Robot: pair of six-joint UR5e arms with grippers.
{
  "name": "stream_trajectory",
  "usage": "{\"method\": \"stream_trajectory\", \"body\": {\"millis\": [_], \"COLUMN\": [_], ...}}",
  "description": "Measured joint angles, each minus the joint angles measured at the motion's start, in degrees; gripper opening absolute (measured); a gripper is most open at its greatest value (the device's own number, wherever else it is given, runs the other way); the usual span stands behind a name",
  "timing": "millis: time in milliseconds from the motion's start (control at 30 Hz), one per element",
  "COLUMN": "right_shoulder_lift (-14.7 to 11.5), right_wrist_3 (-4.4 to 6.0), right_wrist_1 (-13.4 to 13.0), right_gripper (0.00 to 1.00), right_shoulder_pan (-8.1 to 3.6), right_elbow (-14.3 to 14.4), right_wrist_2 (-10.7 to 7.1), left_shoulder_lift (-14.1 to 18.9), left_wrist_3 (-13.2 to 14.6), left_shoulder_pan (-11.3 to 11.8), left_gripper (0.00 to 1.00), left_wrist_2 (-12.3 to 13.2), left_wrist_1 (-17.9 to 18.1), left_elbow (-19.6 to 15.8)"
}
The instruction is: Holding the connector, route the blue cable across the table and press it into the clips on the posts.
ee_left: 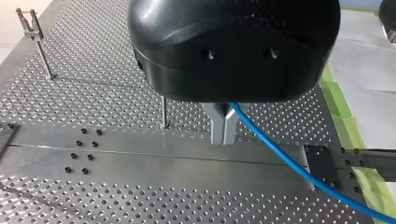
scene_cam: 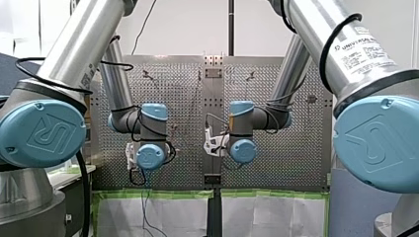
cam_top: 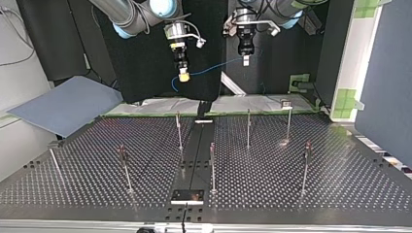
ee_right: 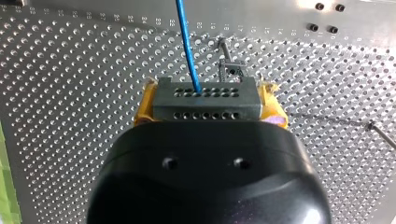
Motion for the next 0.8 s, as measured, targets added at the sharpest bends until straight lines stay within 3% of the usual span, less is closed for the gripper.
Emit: {"method": "stream_trajectory", "body": {"millis": [500,600,800], "right_shoulder_lift": [0.02,0.51,0.93], "right_wrist_3": [-0.02,-0.68,-3.35], "right_wrist_1": [0.03,0.68,3.44], "right_gripper": [0.00,0.00,0.00], "right_shoulder_pan": [0.02,0.57,1.18], "right_elbow": [0.02,0.11,0.17], "right_wrist_2": [0.02,0.67,3.26], "left_shoulder_lift": [-0.02,-0.02,-0.02], "left_wrist_3": [0.00,0.00,0.00], "left_shoulder_pan": [0.02,0.01,0.01], "left_gripper": [0.00,0.00,0.00], "left_wrist_2": [0.00,0.00,0.00], "left_wrist_1": [-0.10,-0.10,-0.10], "left_elbow": [-0.02,-0.02,-0.02]}}
